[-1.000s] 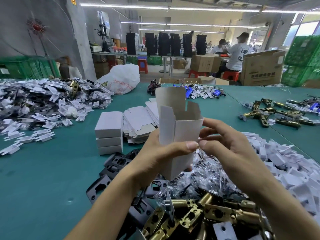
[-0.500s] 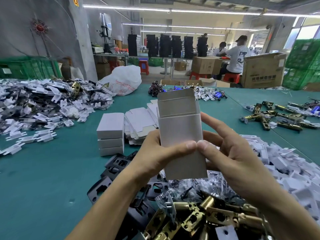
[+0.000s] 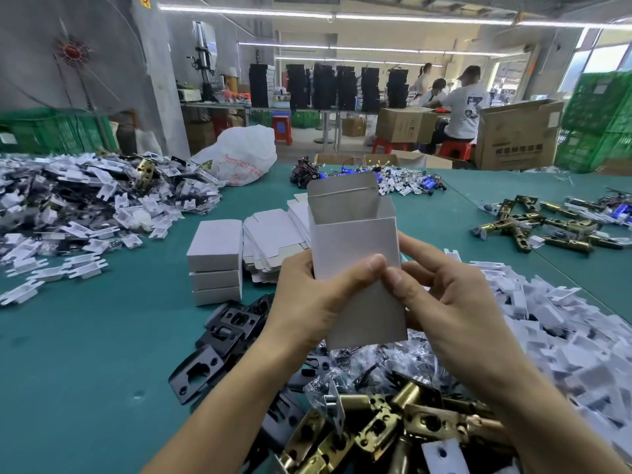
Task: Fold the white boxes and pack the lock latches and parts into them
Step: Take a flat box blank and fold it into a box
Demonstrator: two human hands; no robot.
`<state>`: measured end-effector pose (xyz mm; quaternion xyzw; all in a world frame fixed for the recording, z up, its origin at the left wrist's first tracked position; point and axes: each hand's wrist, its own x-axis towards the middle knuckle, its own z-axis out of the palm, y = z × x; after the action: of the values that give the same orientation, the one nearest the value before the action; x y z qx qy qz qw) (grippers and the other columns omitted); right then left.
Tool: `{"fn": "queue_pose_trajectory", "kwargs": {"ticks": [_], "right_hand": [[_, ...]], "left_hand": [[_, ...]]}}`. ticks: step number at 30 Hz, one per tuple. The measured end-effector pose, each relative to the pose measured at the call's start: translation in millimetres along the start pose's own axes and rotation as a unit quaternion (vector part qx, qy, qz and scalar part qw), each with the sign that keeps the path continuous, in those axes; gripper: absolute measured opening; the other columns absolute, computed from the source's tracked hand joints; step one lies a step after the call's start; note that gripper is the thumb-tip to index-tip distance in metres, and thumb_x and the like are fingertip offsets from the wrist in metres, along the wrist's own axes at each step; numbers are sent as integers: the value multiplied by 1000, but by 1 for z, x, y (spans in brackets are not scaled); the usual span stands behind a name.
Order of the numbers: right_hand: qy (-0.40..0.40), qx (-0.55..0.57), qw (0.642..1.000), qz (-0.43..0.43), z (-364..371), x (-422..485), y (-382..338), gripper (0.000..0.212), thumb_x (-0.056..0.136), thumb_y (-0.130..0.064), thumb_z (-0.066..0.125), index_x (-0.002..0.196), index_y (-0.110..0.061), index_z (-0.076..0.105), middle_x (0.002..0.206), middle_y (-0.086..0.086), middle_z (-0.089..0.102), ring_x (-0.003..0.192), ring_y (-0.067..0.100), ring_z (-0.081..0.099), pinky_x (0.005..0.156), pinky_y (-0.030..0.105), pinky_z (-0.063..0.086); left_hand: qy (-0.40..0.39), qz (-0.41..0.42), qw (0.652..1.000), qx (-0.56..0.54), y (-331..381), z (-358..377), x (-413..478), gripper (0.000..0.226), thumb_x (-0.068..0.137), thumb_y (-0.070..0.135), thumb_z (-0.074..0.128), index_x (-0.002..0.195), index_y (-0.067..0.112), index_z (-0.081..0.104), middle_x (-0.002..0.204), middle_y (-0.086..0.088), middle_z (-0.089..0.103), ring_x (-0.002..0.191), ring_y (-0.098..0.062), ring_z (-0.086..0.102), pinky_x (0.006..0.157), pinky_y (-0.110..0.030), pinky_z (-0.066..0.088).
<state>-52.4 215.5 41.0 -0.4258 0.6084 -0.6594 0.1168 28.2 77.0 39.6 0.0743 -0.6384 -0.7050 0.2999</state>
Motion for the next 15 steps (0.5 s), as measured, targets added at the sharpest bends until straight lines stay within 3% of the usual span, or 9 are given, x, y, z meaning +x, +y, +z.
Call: {"fn": "queue_pose_trajectory", "kwargs": {"ticks": [3,5,8,15], "right_hand": [[15,26,1000,5,0,1,1,51,88,-24,61,138,-28,55,109,5,74,99,25,73,78,40,61],[33,41,999,3,-1,1,0,49,86,-23,63,134,-32,58,107,6,75,96,26,73,74,40,62],[56,61,997,7,-3,0,-3,44,82,-24,66,123,-38,62,105,5,76,94,25,74,70,35,61],[38,76,996,28,1,0,-9,39,81,-25,64,119,-34,62,103,3,77,91,23,75,67,32,61]], "left_hand": [[2,-15,1000,-13,0,1,1,48,60,51,79,93,16,78,92,-6,78,84,-22,76,72,-33,63],[-37,-29,999,-18,0,0,0,42,62,51,78,95,25,78,96,-4,78,87,-20,75,73,-33,62],[-99,-31,995,-5,-2,1,-2,47,64,44,81,106,23,74,103,-2,77,95,-18,74,77,-28,59],[-40,20,999,22,-6,-1,-1,42,61,43,85,95,20,76,94,-3,77,86,-18,74,71,-26,59]]}}
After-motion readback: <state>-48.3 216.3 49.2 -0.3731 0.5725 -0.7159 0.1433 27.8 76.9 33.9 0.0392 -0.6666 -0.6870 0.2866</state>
